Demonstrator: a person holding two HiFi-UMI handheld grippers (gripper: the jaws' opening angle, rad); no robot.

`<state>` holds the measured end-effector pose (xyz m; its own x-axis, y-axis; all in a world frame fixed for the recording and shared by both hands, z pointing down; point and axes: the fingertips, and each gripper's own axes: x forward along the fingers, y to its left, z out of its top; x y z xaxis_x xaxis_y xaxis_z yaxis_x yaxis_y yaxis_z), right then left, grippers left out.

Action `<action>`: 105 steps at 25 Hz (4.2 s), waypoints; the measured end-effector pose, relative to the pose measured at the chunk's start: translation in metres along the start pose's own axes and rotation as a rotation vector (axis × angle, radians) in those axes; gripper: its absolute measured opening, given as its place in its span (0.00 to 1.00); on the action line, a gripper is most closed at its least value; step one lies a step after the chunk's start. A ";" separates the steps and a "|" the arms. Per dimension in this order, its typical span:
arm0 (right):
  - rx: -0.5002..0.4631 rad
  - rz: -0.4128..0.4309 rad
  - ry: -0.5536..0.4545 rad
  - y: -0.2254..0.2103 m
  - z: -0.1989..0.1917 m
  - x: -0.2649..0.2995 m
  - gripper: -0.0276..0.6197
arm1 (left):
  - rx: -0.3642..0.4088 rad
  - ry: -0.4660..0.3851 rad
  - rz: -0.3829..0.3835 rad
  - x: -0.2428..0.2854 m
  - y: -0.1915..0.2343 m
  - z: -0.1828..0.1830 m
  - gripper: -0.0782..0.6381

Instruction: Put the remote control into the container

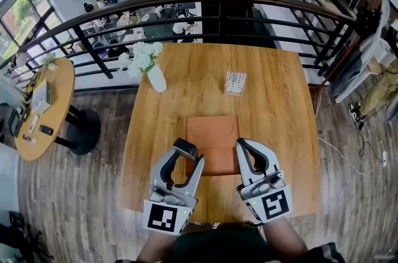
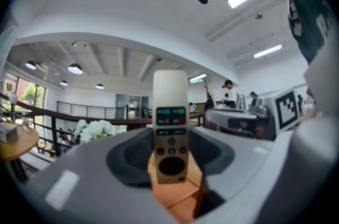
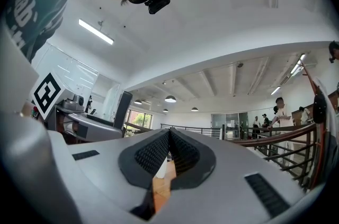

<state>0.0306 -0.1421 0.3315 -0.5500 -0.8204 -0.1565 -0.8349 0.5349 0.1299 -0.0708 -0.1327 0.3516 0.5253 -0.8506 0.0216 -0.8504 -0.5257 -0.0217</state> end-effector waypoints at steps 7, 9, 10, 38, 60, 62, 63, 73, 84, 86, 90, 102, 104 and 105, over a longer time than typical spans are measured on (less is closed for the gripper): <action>0.000 -0.008 0.018 -0.006 -0.012 -0.001 0.07 | 0.056 0.086 -0.028 0.014 -0.008 -0.030 0.39; 0.002 -0.009 0.011 -0.007 -0.013 0.001 0.07 | 0.068 0.120 -0.045 0.018 -0.010 -0.041 0.39; 0.007 -0.010 0.006 -0.007 -0.013 0.001 0.07 | 0.078 0.141 -0.057 0.020 -0.010 -0.047 0.39; 0.046 -0.047 0.073 -0.013 -0.053 0.007 0.07 | 0.346 0.635 -0.400 0.050 -0.029 -0.220 0.39; 0.095 -0.073 0.109 -0.026 -0.093 0.008 0.07 | 0.630 0.960 -0.709 0.054 -0.049 -0.307 0.39; 0.102 -0.089 0.112 -0.033 -0.097 0.006 0.07 | 0.629 0.997 -0.733 0.054 -0.049 -0.317 0.39; 0.108 -0.096 0.114 -0.036 -0.099 0.005 0.07 | 0.633 1.016 -0.741 0.054 -0.048 -0.323 0.39; 0.129 -0.130 0.137 -0.050 -0.115 -0.004 0.07 | 0.625 1.136 -0.806 0.054 -0.053 -0.355 0.39; 0.149 -0.129 0.162 -0.051 -0.125 -0.006 0.07 | 0.697 1.261 -0.810 0.049 -0.055 -0.378 0.39; 0.151 -0.137 0.164 -0.053 -0.125 -0.006 0.07 | 0.698 1.275 -0.803 0.049 -0.055 -0.381 0.39; 0.159 -0.150 0.169 -0.056 -0.127 -0.006 0.07 | 0.700 1.288 -0.805 0.050 -0.055 -0.386 0.39; 0.174 -0.140 0.161 -0.055 -0.122 -0.008 0.07 | 0.688 1.308 -0.802 0.051 -0.058 -0.387 0.40; 0.168 -0.138 0.164 -0.054 -0.121 -0.009 0.07 | 0.691 1.298 -0.802 0.052 -0.057 -0.388 0.40; 0.166 -0.140 0.165 -0.055 -0.121 -0.009 0.07 | 0.690 1.292 -0.801 0.052 -0.057 -0.387 0.40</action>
<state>0.0844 -0.1886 0.4441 -0.4290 -0.9033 0.0013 -0.9024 0.4285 -0.0458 -0.0067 -0.1441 0.7412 0.1245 -0.0021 0.9922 -0.0401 -0.9992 0.0029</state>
